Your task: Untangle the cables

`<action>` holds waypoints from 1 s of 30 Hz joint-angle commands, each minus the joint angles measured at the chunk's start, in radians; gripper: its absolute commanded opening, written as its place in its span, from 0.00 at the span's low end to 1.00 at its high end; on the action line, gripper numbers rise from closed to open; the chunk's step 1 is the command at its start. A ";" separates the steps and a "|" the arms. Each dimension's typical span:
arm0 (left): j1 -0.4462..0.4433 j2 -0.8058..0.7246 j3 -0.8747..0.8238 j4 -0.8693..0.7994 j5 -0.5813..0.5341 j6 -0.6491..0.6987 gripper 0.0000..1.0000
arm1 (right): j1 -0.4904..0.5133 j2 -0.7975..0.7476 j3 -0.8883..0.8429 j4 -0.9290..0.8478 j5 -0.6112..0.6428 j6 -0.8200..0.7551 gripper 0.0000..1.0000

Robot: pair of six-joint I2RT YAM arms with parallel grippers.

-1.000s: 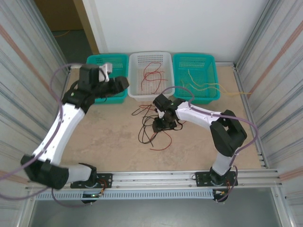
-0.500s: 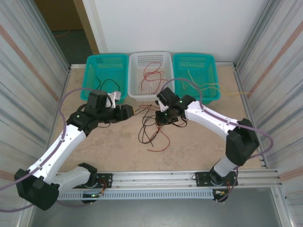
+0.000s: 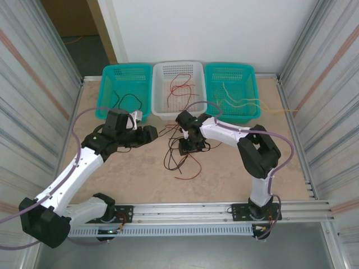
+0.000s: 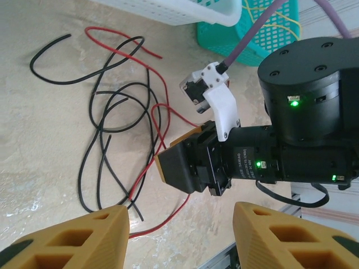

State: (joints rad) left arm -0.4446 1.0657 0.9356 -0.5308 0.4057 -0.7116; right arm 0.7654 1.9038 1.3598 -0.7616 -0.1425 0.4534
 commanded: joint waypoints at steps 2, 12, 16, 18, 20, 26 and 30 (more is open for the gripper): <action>0.000 -0.001 -0.020 0.004 -0.002 -0.030 0.53 | 0.017 0.019 0.062 -0.050 0.005 -0.027 0.13; -0.031 0.047 -0.032 0.159 0.093 -0.094 0.54 | 0.021 -0.246 0.047 -0.066 -0.012 -0.020 0.00; -0.050 0.067 -0.026 0.223 0.119 -0.119 0.54 | 0.019 -0.382 0.050 -0.034 -0.081 -0.031 0.00; -0.058 0.077 -0.019 0.260 0.143 -0.139 0.55 | 0.016 -0.441 0.051 -0.011 -0.107 -0.038 0.00; -0.076 0.085 -0.005 0.294 0.159 -0.156 0.58 | 0.008 -0.487 0.047 0.020 -0.141 -0.036 0.00; -0.172 0.111 0.052 0.343 0.148 -0.114 0.58 | -0.025 -0.561 0.044 0.120 -0.263 0.004 0.00; -0.175 0.118 0.058 0.307 0.095 -0.087 0.57 | -0.032 -0.590 0.044 0.173 -0.361 0.021 0.00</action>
State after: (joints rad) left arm -0.6201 1.1793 0.9634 -0.2264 0.5301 -0.8349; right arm 0.7372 1.3525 1.3979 -0.6521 -0.3981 0.4454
